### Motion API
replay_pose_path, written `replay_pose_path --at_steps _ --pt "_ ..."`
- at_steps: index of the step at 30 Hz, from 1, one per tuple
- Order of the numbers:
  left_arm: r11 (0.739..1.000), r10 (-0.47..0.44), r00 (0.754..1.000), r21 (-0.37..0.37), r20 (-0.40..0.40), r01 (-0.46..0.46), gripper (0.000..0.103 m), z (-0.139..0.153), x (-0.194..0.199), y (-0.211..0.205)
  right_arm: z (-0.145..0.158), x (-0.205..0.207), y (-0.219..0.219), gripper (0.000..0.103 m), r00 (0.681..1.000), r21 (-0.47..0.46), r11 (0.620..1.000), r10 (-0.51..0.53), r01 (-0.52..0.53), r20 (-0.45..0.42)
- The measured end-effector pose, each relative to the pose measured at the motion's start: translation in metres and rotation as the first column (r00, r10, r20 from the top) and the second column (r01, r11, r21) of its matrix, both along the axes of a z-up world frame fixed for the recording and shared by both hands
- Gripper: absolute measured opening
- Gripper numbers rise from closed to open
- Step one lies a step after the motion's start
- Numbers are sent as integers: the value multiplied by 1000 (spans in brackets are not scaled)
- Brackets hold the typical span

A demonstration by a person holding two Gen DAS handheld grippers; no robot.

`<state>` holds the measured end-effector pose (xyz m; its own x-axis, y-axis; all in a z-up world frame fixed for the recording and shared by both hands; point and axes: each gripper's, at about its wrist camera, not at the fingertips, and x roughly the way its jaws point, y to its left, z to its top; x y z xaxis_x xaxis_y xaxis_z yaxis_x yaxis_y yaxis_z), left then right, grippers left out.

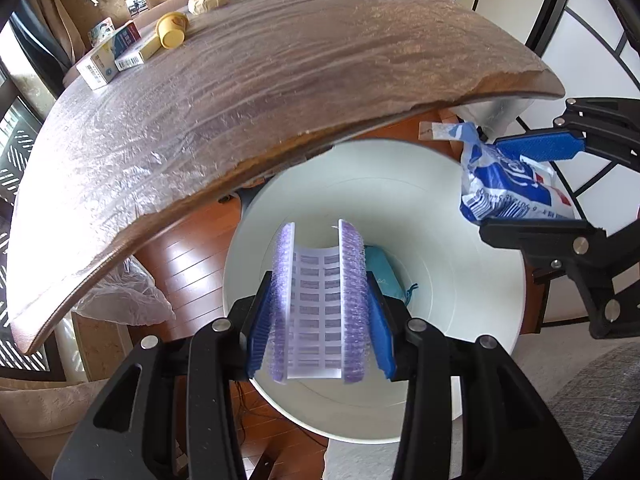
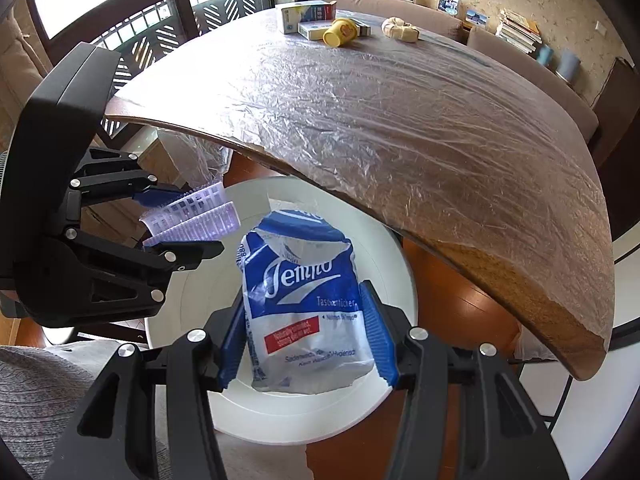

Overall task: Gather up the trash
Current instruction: 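Carry the lavender strip and Tempo pack with both tools over the white bin, then open both tools to drop the strip and tissue pack into the bin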

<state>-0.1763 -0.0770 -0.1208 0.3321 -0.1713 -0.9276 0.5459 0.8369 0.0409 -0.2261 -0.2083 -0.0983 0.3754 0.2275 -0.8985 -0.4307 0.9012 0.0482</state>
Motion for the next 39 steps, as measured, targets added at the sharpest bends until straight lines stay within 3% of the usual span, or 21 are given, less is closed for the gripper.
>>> replay_pose_path --at_steps 18,39 --pt "997 17 997 71 -69 -12 44 -44 2 2 -47 19 2 52 998 -37 999 -20 18 -57" --pt "994 3 993 105 -121 10 44 -73 20 -5 -72 32 1 52 994 -50 998 -34 29 -107"
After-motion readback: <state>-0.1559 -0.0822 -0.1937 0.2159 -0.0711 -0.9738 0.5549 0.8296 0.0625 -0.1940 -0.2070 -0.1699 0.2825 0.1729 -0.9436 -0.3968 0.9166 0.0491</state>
